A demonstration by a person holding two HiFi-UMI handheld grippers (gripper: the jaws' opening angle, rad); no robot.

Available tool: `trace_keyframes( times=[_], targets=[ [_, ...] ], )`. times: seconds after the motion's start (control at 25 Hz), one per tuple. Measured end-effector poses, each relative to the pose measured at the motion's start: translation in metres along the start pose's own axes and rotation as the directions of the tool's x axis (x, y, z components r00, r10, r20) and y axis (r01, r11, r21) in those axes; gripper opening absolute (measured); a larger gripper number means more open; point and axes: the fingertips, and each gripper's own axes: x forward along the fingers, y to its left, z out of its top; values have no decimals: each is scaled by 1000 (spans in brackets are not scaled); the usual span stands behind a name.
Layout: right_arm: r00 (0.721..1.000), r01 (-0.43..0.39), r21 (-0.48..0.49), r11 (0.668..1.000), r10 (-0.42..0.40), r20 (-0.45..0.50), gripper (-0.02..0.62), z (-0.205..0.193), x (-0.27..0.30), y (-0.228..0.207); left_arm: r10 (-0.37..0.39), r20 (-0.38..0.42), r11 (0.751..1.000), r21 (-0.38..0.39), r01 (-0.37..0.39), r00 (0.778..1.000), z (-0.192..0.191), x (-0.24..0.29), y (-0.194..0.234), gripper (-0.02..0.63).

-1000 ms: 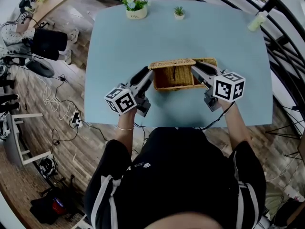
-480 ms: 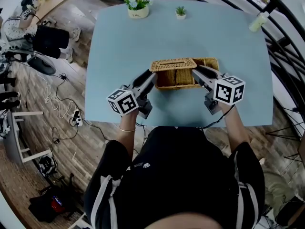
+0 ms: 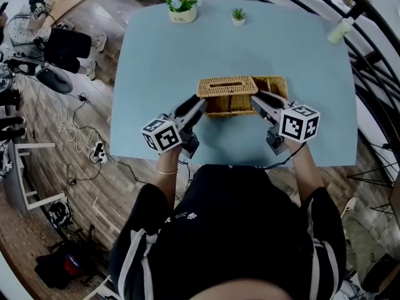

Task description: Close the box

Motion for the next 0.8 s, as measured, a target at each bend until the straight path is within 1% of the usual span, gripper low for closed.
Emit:
trace_keyframes(
  times=[0.32,0.8],
  targets=[
    [1000,-6,35,999,6,-12,121,-13,-1,3,18,-1,999,-27,-18,1000,-12,-7,0,141],
    [1000,-6,84,996,8,-22,121,-26,1,-1,38,-22,998,-39,-38,999,-23,-8,3,141]
  ],
)
